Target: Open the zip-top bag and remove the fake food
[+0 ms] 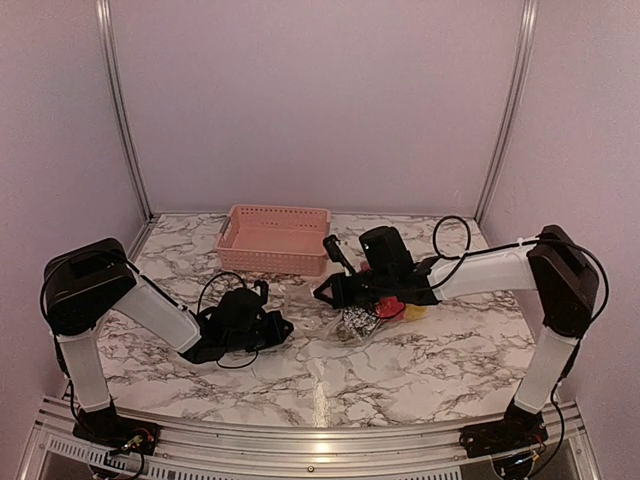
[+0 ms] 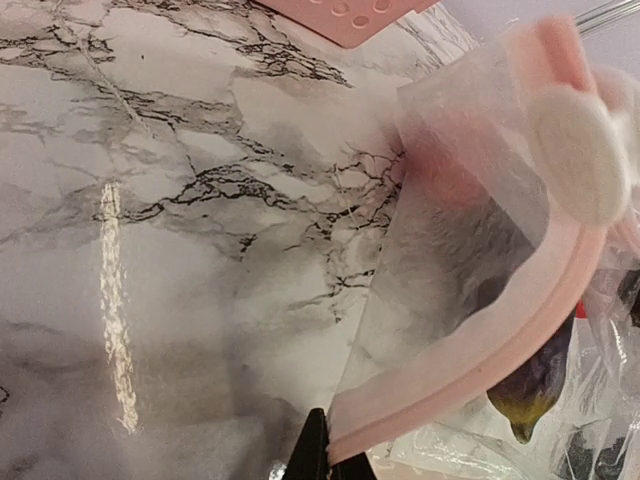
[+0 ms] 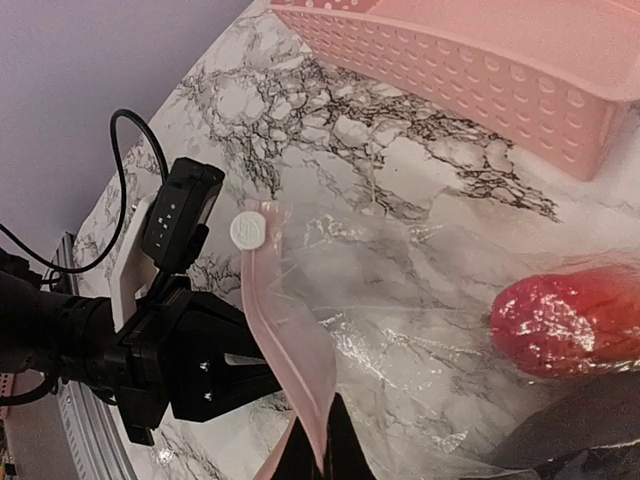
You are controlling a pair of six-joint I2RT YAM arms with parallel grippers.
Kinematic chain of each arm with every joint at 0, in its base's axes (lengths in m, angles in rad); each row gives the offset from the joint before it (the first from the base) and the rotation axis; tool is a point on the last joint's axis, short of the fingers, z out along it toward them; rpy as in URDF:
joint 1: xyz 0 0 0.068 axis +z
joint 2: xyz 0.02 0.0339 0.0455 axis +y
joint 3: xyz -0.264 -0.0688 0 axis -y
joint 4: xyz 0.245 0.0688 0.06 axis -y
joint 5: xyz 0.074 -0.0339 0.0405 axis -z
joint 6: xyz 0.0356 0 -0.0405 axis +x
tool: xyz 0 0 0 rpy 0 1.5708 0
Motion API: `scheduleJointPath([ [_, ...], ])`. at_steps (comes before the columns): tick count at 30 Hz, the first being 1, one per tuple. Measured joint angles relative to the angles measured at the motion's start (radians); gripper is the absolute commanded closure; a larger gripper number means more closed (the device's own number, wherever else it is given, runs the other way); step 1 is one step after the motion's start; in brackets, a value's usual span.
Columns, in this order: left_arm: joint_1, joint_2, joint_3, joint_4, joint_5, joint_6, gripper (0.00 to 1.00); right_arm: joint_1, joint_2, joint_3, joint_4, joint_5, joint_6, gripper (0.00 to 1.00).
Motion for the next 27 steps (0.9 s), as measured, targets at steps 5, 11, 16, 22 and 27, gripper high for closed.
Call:
scheduleJointPath([
  [5, 0.008, 0.000, -0.007, -0.013, 0.012, -0.006, 1.00, 0.030, 0.096, 0.006, 0.060, -0.042, 0.026, 1.00],
  [11, 0.043, -0.023, -0.088, 0.053, 0.038, 0.000, 1.00, 0.062, 0.104, 0.052, 0.056, -0.057, 0.017, 1.00],
  [16, 0.046, -0.093, -0.133, 0.079, 0.043, 0.058, 0.96, 0.063, 0.049, 0.069, -0.003, -0.003, -0.028, 1.00],
  [22, 0.046, -0.213, -0.179, 0.117, 0.032, 0.143, 0.80, 0.063, -0.040, 0.069, -0.071, 0.082, -0.077, 1.00],
  [27, 0.020, -0.314, -0.191, 0.112, 0.000, 0.232, 0.66, 0.063, -0.034, 0.069, -0.078, 0.080, -0.085, 1.00],
])
